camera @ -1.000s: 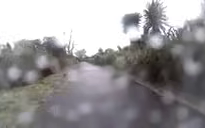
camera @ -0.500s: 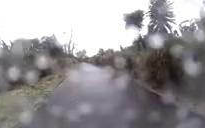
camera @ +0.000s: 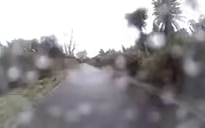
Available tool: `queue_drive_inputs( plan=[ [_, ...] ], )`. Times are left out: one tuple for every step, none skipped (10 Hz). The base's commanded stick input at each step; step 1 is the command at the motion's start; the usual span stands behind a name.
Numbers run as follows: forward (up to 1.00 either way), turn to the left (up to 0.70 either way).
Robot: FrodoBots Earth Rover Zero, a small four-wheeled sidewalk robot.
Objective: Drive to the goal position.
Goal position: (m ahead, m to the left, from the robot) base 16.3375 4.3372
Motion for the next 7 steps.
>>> queue_drive_inputs(
  plan=[
    [1.0, 0.0],
    [1.0, 0.0],
    [1.0, 0.0],
    [1.0, 0.0],
    [1.0, 0.0],
    [1.0, 0.0],
    [1.0, 0.0]
  ],
)
